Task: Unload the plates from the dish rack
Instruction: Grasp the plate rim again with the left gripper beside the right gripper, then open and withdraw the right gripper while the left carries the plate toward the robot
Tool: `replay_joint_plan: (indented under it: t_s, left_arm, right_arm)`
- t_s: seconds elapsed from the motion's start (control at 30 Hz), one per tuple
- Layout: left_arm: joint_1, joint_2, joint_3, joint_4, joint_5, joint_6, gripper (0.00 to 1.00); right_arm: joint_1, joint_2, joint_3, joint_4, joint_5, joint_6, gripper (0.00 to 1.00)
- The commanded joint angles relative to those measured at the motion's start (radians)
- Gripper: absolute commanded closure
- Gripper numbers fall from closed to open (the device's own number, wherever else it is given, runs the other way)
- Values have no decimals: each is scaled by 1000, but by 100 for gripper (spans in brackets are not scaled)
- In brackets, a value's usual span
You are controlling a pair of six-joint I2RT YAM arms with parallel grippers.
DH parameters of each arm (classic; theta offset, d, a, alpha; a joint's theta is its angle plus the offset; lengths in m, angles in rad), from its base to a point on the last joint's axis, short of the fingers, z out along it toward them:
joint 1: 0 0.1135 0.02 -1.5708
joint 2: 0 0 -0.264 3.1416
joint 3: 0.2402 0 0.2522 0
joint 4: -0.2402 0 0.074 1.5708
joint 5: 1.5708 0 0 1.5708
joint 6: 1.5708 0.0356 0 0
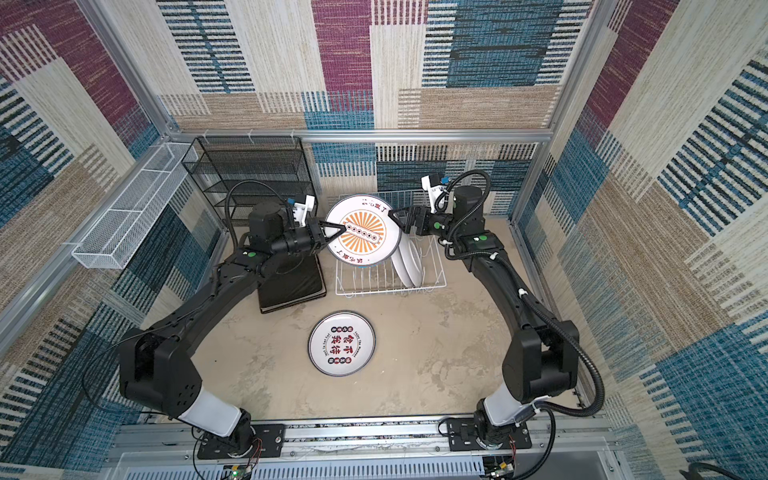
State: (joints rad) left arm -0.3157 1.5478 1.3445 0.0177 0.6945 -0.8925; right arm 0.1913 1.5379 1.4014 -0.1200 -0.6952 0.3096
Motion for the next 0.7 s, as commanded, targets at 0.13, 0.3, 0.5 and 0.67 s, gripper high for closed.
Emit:
replay_joint_plan:
  t_s: [0.13,0.3,0.5,0.67]
  left_arm:
    - [6,-136,-20,-289,-92,107,100]
    - [13,-270,-128,-359,-148,94,100]
    - [23,-405,-249,-468,-154,103,100]
    - [24,-511,-335,-565,-164,113,100]
  right_arm:
    - [5,-143,-179,84,95,-356,0]
    - [18,-263,-316,126,49,-595,0]
    - [41,-342,-357,17,-35,-846,0]
    - [62,-367,-390,7,-13,-887,0]
